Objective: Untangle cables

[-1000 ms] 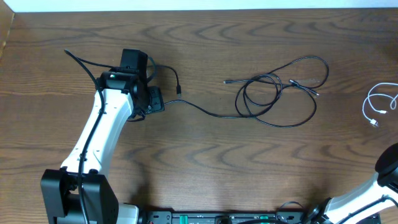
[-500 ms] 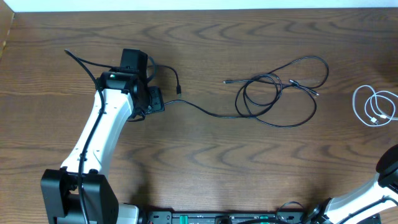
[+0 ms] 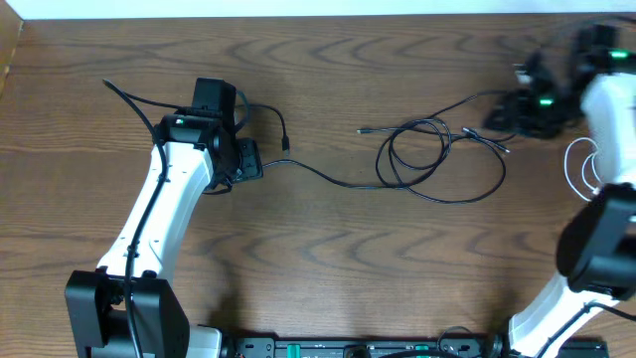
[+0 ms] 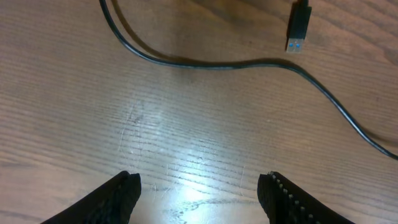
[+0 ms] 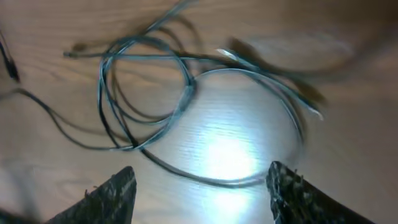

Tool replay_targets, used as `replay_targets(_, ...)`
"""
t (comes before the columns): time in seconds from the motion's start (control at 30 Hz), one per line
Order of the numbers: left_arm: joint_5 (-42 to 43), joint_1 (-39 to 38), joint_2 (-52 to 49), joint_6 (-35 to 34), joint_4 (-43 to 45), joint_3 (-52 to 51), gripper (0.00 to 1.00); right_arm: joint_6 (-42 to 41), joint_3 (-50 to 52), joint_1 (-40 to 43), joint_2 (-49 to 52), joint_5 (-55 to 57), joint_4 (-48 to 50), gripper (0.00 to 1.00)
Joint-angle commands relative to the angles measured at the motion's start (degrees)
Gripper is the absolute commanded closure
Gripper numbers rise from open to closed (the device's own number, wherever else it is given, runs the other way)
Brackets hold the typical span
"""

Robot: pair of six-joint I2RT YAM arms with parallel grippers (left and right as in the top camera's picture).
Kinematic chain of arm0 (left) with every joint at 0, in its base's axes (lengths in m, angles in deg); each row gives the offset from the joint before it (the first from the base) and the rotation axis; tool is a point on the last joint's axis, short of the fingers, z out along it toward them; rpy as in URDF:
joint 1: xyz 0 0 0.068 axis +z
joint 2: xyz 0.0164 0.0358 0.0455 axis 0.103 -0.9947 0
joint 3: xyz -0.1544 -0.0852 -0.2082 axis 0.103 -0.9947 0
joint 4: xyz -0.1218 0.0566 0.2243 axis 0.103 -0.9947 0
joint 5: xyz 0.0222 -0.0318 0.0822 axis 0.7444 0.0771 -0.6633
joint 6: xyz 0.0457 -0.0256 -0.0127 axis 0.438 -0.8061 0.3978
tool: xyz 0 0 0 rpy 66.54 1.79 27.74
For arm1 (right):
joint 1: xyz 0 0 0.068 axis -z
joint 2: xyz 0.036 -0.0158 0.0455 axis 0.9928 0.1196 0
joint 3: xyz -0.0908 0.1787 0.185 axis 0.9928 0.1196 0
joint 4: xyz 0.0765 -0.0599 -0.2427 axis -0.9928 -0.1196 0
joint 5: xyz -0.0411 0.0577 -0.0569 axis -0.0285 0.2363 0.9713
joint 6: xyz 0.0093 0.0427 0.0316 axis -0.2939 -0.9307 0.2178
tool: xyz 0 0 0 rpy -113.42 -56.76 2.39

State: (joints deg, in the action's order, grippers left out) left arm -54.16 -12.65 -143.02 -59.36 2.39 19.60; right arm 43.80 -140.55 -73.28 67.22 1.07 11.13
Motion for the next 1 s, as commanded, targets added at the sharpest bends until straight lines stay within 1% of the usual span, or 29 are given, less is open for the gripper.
replay_targets(0.0, -0.2, 0.2, 1.0, -0.3, -0.7, 0.5, 0.34, 1.5, 4.4, -8.5, -1.4, 7.7, 6.2, 0.38)
replay_targets(0.07, -0.1, 0.2, 1.0, -0.3, -1.0, 0.5, 0.34, 1.5, 7.2, -12.4, -1.4, 12.2, 11.1, 0.38)
replay_targets(0.17, -0.1, 0.2, 1.0, -0.3, -1.2, 0.5, 0.34, 1.4, 12.0, -18.1, -1.3, 21.8, 20.3, 0.38)
replay_targets(0.2, -0.1, 0.2, 1.0, -0.3, -1.2, 0.5, 0.34, 1.0, 13.7, -19.8, -1.3, 25.6, 23.8, 0.35)
replay_targets(0.27, -0.1, 0.2, 1.0, -0.3, -1.2, 0.5, 0.34, 0.0, 17.6, -22.6, -1.3, 31.6, 31.6, 0.27)
replay_targets(0.33, -0.1, 0.2, 1.0, -0.3, -1.2, 0.5, 0.34, 0.0, 20.7, -23.7, -1.3, 31.8, 36.9, 0.25)
replay_targets(0.4, -0.1, 0.2, 1.0, -0.3, -1.2, 0.5, 0.34, -0.6, 22.4, -23.8, -1.3, 31.8, 39.2, 0.25)
replay_targets(0.6, -0.1, 0.2, 1.0, -0.3, -1.2, 0.5, 0.34, -5.4, 27.2, -22.4, -1.1, 31.7, 43.9, 0.27)
replay_targets(0.7, -0.1, 0.2, 1.0, -0.3, -1.2, 0.5, 0.34, -7.5, 29.3, -20.8, -1.0, 29.9, 45.4, 0.27)
replay_targets(0.77, -0.1, 0.2, 1.0, -0.3, -1.2, 0.5, 0.34, -7.6, 29.6, -20.0, -1.0, 27.3, 45.5, 0.35)
replay_targets(0.8, -0.1, 0.2, 1.0, -0.3, -1.2, 0.5, 0.34, -7.6, 29.6, -19.6, -1.0, 25.9, 45.6, 0.43)
replay_targets(0.83, -0.1, 0.2, 1.0, -0.3, -1.2, 0.5, 0.34, -7.7, 29.6, -19.5, -1.0, 24.9, 45.8, 0.48)
replay_targets(0.87, -0.1, 0.2, 1.0, -0.3, -1.2, 0.5, 0.34, -8.9, 29.6, -19.3, -1.0, 23.6, 46.2, 0.57)
replay_targets(0.93, -0.1, 0.2, 1.0, -0.3, -1.2, 0.5, 0.34, -9.8, 29.6, -19.3, -1.0, 22.3, 46.6, 0.67)
replay_targets(0.97, -0.1, 0.2, 1.0, -0.3, -1.2, 0.5, 0.34, -9.9, 29.6, -19.3, -1.0, 21.3, 46.8, 0.76)
